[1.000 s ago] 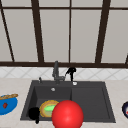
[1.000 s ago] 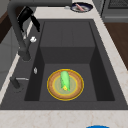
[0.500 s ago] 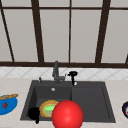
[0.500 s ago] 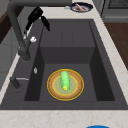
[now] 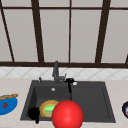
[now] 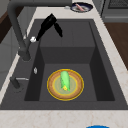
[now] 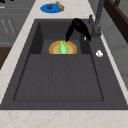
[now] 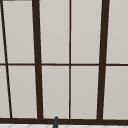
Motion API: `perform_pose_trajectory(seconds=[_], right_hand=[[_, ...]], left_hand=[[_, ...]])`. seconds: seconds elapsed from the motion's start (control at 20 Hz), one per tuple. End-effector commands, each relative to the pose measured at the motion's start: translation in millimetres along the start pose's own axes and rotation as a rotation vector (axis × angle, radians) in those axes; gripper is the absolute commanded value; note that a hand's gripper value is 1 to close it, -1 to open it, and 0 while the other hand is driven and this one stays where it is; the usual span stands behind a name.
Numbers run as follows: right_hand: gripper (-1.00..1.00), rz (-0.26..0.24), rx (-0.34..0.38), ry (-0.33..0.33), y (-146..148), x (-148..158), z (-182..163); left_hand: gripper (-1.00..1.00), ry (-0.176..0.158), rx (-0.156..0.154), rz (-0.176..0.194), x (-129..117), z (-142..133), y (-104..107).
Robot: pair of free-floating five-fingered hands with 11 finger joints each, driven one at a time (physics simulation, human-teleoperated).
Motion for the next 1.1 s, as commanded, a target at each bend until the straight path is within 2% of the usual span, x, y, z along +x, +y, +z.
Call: perform_pose_trajectory(seconds=[0.0, 0.35, 0.5, 0.6, 0.85, 1.05], right_hand=[[-1.0, 0.016, -0.001, 0.011, 29, 19, 13], [-1.0, 0.035, 0.008, 0.032, 82, 64, 32], [-1.0, 0.031, 0.009, 0.03, 95, 79, 41], [-1.0, 0.036, 0.03, 0.037, 93, 83, 35], [-1.0, -0.002, 0.07, 0.01, 97, 87, 38], [-1.0, -0.008, 0.065, 0.002, 100, 91, 40]], left_hand=[[0.0, 0.0, 0.0, 0.0, 0, 0, 0], [0.0, 0.0, 0.0, 0.0, 0, 0, 0], [0.0, 0.0, 0.0, 0.0, 0, 0, 0], [0.0, 0.0, 0.0, 0.0, 0, 0, 0], [0.0, 0.0, 0.0, 0.0, 0, 0, 0], [0.0, 0.0, 0.0, 0.0, 0, 0, 0]])
